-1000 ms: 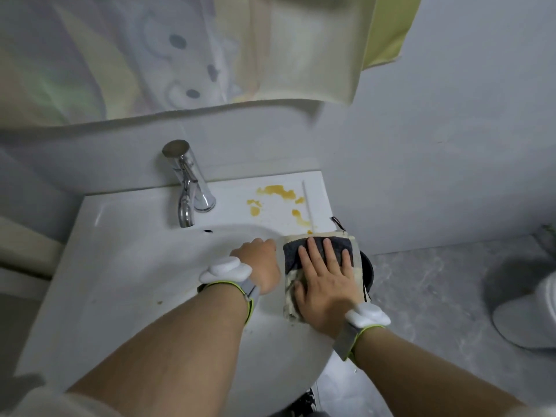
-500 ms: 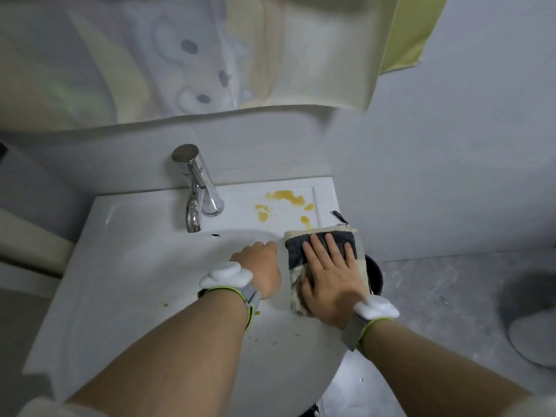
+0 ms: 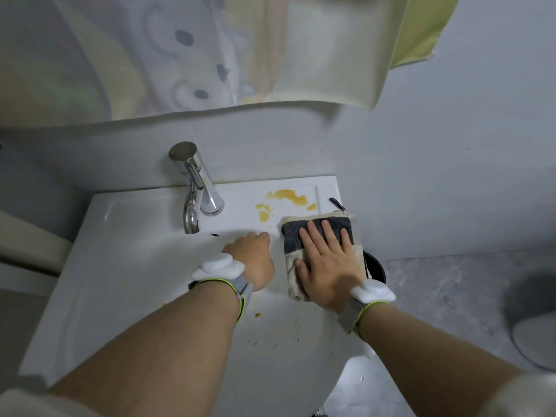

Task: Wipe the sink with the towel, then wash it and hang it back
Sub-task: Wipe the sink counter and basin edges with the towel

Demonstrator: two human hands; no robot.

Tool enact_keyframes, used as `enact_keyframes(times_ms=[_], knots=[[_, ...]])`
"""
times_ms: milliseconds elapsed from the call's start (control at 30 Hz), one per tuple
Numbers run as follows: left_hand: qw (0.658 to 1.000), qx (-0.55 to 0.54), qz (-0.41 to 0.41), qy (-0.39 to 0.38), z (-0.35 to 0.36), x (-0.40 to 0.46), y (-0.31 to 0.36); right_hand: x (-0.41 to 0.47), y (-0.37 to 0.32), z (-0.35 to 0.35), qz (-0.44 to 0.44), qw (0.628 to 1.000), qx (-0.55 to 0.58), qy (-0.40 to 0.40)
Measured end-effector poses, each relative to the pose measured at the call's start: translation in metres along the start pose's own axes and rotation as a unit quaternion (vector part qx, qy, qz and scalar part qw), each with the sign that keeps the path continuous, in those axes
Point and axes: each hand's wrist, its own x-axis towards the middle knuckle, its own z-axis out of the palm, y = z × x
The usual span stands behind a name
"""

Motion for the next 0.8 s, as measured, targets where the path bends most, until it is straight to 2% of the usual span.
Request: enact_keyframes(times_ms=[233,600,800], knots=[[1.0,-0.001,-0.011,0.028,-0.003,0.01,-0.012,0.046,0.001,-0.005,0.001,1.0,-0.007,0.012],[0.999,-0.006,-0.032,0.015,-0.002,0.007,-0.023,0.106,-0.025,-0.003,0.01,0.999,0.009,0.031],[0.999,-0.004,-0.036,0.04,-0.006,0.008,-0.027,0.087,-0.031,-0.005,-0.062,0.998,0.009,0.018]])
